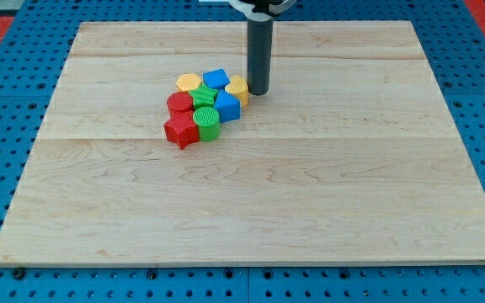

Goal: Point your arm at the bottom of the green circle

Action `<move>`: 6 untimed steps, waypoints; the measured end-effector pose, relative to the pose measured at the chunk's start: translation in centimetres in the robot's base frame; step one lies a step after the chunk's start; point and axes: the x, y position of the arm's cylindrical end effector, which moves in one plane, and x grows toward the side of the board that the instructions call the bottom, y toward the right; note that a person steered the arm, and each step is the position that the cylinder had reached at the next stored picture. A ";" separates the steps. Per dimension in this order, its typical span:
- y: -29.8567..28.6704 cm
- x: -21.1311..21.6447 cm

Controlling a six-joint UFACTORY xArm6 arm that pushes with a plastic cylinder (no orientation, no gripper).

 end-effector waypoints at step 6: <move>4.7 13.2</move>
